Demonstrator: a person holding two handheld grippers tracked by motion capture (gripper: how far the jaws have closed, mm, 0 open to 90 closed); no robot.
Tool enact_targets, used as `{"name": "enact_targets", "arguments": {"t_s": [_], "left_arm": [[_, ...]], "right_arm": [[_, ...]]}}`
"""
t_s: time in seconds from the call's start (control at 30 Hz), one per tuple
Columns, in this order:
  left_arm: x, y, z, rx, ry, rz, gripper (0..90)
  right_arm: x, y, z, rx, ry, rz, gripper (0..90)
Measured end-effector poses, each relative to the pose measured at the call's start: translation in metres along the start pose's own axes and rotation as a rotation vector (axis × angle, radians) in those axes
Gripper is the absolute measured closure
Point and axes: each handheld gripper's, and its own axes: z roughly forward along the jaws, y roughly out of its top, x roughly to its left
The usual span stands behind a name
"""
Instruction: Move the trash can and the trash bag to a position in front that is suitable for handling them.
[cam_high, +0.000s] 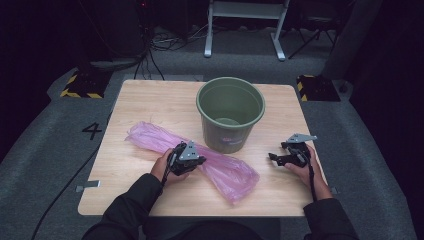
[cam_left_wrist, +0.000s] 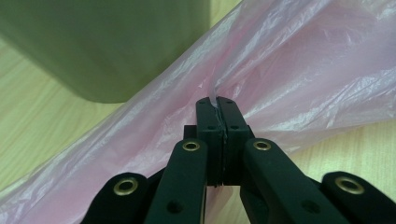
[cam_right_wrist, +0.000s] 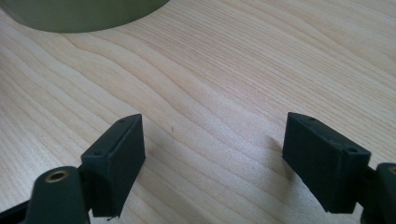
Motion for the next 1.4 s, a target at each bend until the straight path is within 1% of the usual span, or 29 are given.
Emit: {"name": "enact_targets", "arguments": {"t_s": [0.07,0.1,0.17,0.2,0.23,0.27,0.33,0.47,0.53,0.6,0.63,0.67,0.7,0.73,0.77,0.8,0.83,0.87,0.9,0.93,0.97,1.07,1.13,1.2,1.27,1.3,1.33,1.37,1.4], "left_arm": [[0.001,0.000,-0.002,-0.009,0.007,-0.004,89.1],[0.004,-0.001,-0.006,-0.018,0.020,-0.014,89.1],[0.006,-0.001,-0.010,-0.032,0.030,-0.023,89.2],[0.006,-0.001,-0.010,-0.032,0.030,-0.023,89.2],[0.007,-0.001,-0.013,-0.035,0.039,-0.023,89.2],[0.008,-0.001,-0.015,-0.046,0.043,-0.033,89.2],[0.009,-0.001,-0.017,-0.057,0.055,-0.034,89.2],[0.010,-0.001,-0.018,-0.054,0.062,-0.030,89.2],[0.009,-0.001,-0.017,-0.052,0.059,-0.029,89.2],[0.009,0.000,-0.014,-0.050,0.061,-0.028,89.2],[0.007,0.002,-0.007,-0.039,0.057,-0.031,89.2],[0.005,0.003,-0.002,-0.035,0.055,-0.025,89.1],[0.005,0.003,-0.002,-0.035,0.055,-0.025,89.1],[0.003,0.005,0.004,-0.016,0.051,-0.014,89.1],[-0.001,0.009,0.012,-0.002,0.039,0.006,89.1],[-0.001,0.009,0.012,-0.002,0.039,0.006,89.1],[-0.005,0.014,0.022,0.003,0.034,0.025,89.1],[-0.005,0.014,0.022,0.003,0.034,0.025,89.1],[-0.010,0.020,0.032,0.008,0.024,0.046,89.1],[-0.010,0.020,0.032,0.008,0.024,0.046,89.1],[-0.016,0.024,0.042,0.025,0.011,0.068,89.0],[-0.023,0.030,0.056,0.029,-0.003,0.081,88.8],[-0.025,0.033,0.062,0.023,-0.010,0.071,88.0],[-0.029,0.035,0.070,0.027,-0.023,0.082,83.4],[-0.032,0.037,0.073,0.011,-0.043,0.094,77.9],[-0.034,0.038,0.074,0.000,-0.038,0.089,71.6],[-0.034,0.038,0.074,0.000,-0.038,0.089,67.3],[-0.036,0.040,0.073,-0.012,-0.040,0.084,59.8],[-0.037,0.041,0.071,-0.021,-0.032,0.074,54.0]], "right_arm": [[0.000,0.000,0.000,0.000,0.000,0.000,21.1],[0.000,0.000,0.000,0.000,0.000,0.000,21.1],[0.000,0.000,0.000,0.000,0.000,0.000,21.1],[0.000,0.000,0.000,0.000,0.000,0.000,21.1],[0.000,0.000,0.000,0.000,0.000,0.000,21.1],[0.000,0.000,0.000,0.000,0.000,0.000,21.1],[0.000,0.000,0.000,0.000,-0.001,0.000,21.1],[0.000,0.000,0.000,0.000,-0.002,0.000,21.1],[0.000,0.000,0.000,0.000,-0.002,0.001,21.1],[0.000,0.000,0.000,0.000,-0.002,0.001,21.1],[0.000,0.000,0.000,0.000,-0.002,0.000,21.1],[0.000,0.000,0.000,0.000,-0.002,0.001,21.1],[0.000,0.000,0.000,0.000,-0.002,0.001,21.1],[0.000,0.000,0.000,0.000,-0.002,0.001,21.1],[0.000,0.000,0.000,0.000,-0.002,0.001,21.0],[0.000,0.000,0.000,0.000,-0.002,0.001,21.0],[0.000,0.000,0.000,0.000,-0.002,0.001,21.1],[0.000,0.000,0.000,0.000,-0.002,0.001,21.1],[0.000,0.000,0.000,0.000,-0.001,0.002,21.1],[0.000,0.000,0.000,0.000,-0.002,0.002,21.1],[0.000,0.000,0.000,0.000,-0.001,0.003,21.3],[-0.002,0.000,-0.001,0.000,0.001,0.008,21.8],[-0.002,0.000,-0.001,-0.002,-0.003,0.011,21.8],[-0.003,-0.001,-0.001,-0.001,-0.001,0.011,21.8],[-0.003,-0.001,-0.001,-0.001,-0.002,0.012,21.8],[-0.003,-0.001,-0.001,-0.001,-0.002,0.012,21.8],[-0.003,-0.001,-0.001,-0.001,-0.002,0.012,21.8],[-0.003,-0.001,-0.001,-0.001,-0.002,0.015,21.8],[-0.003,-0.001,-0.001,-0.001,-0.003,0.015,21.8]]}}
